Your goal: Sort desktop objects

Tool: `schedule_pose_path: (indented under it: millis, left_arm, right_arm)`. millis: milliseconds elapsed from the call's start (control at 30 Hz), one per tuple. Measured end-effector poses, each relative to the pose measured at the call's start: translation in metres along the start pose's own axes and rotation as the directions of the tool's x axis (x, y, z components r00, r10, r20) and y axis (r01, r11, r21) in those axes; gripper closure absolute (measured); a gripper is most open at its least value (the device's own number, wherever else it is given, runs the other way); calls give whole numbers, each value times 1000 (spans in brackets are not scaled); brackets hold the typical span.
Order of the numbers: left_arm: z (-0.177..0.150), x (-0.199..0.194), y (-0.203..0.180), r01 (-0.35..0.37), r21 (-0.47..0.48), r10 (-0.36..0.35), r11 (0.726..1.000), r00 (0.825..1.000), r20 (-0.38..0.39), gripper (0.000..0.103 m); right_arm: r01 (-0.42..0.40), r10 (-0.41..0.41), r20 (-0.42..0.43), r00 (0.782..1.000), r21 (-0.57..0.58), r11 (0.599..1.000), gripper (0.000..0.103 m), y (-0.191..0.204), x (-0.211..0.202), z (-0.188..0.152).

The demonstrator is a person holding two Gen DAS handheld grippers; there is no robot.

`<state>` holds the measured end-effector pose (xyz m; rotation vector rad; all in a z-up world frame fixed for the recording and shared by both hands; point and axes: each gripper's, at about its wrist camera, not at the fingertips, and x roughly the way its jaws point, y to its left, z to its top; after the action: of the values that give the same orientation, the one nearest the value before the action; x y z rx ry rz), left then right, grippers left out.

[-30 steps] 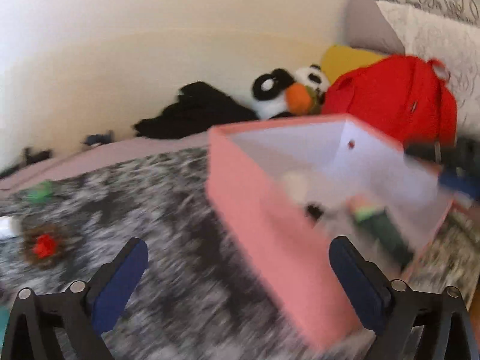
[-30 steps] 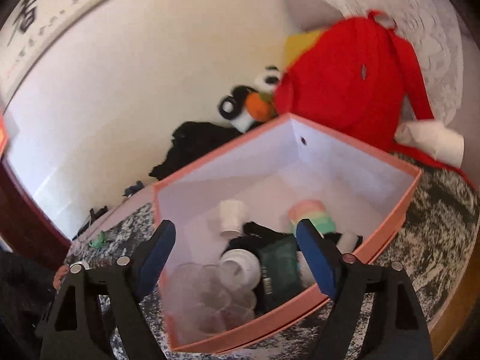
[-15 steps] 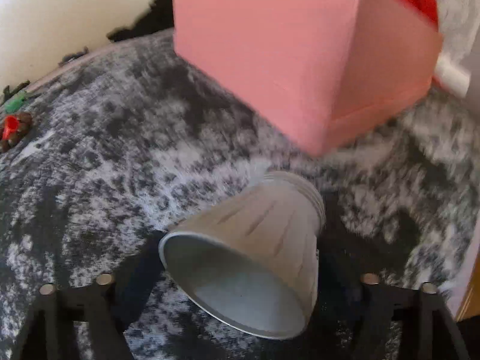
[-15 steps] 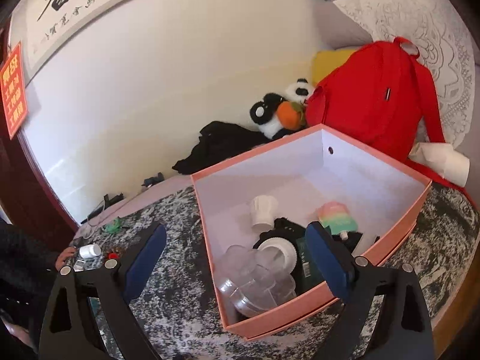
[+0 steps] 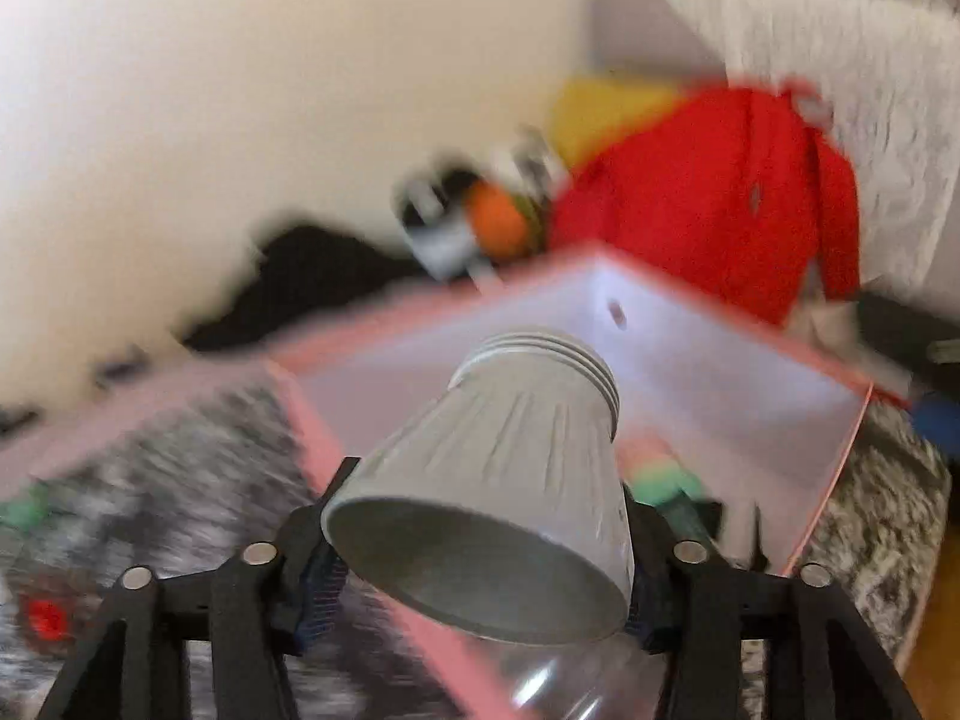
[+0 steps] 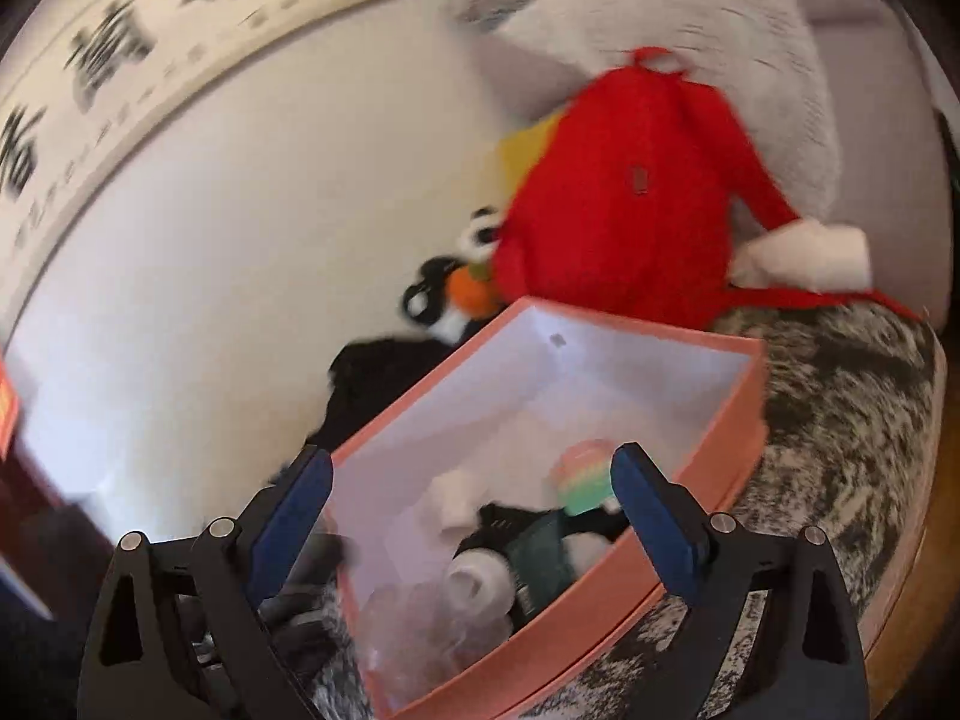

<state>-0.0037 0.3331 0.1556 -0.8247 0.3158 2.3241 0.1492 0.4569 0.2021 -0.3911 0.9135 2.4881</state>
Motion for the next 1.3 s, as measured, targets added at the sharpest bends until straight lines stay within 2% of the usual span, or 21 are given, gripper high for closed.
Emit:
schedule_pose_path:
  millis: [33,100,133,167,233,300,400,567,667,733,767,900,1000,1067,1167,1200,1300]
  left_arm:
    - [-2,16,-3,-6,-12,6,1000,999,-46,19]
    - [-14,20,-4,-36,-14,36,999,999,-7,16]
    - [-19,16,-5,-66,-17,67,998,998,22,9]
    - [-25,10,-4,-108,-22,109,994,993,52,7]
    - [-39,-16,0,-191,-32,194,981,971,137,7]
    - [-51,-43,9,-229,-45,233,972,952,197,4]
    - [-75,-96,29,-314,-55,317,948,912,260,0]
    - [-123,-157,68,-400,-64,404,914,885,231,0]
    - [-154,-182,94,-451,-84,458,889,872,170,0]
    - [-176,-193,117,-480,-123,494,869,859,137,0]
    - [-184,-195,128,-489,-150,507,859,853,121,0]
    - [-209,-192,177,-475,-289,511,831,857,61,0]
    - [-217,-183,202,-485,-348,520,802,854,9,0]
    - [-217,-179,211,-499,-357,530,790,848,-12,0]
    - [-213,-184,218,-505,-370,547,779,837,8,0]
    - [-210,-184,219,-522,-366,564,771,826,11,0]
    - [-204,-186,224,-577,-355,622,735,783,14,0]
  right_arm:
    - [2,-2,-9,1000,18,1000,7,-5,2,2]
    - [4,-3,-26,1000,49,999,7,-15,6,5]
    - [2,0,-33,999,50,999,7,-16,7,6]
    - [0,2,-41,999,51,999,7,-17,8,7]
    - [-6,7,-36,999,38,999,7,-14,6,8]
    - [-13,14,-16,1000,17,1000,7,-7,2,8]
    - [-30,30,10,999,-51,998,7,15,-6,-1]
    - [-104,100,-27,995,-248,963,6,78,-15,-52]
    - [-158,142,-70,987,-366,917,1,118,-18,-92]
    - [-195,159,-120,980,-432,880,0,142,-14,-132]
    - [-206,151,-155,976,-457,865,0,151,-9,-149]
    - [-202,89,-231,969,-532,822,0,177,2,-201]
    - [-177,69,-213,975,-541,822,0,187,7,-223]
    - [-169,58,-227,972,-506,846,0,195,14,-233]
    - [-210,91,-275,957,-444,871,0,211,25,-238]
    - [-218,101,-270,957,-446,868,0,217,25,-240]
    - [-171,83,-186,979,-529,831,0,238,19,-246]
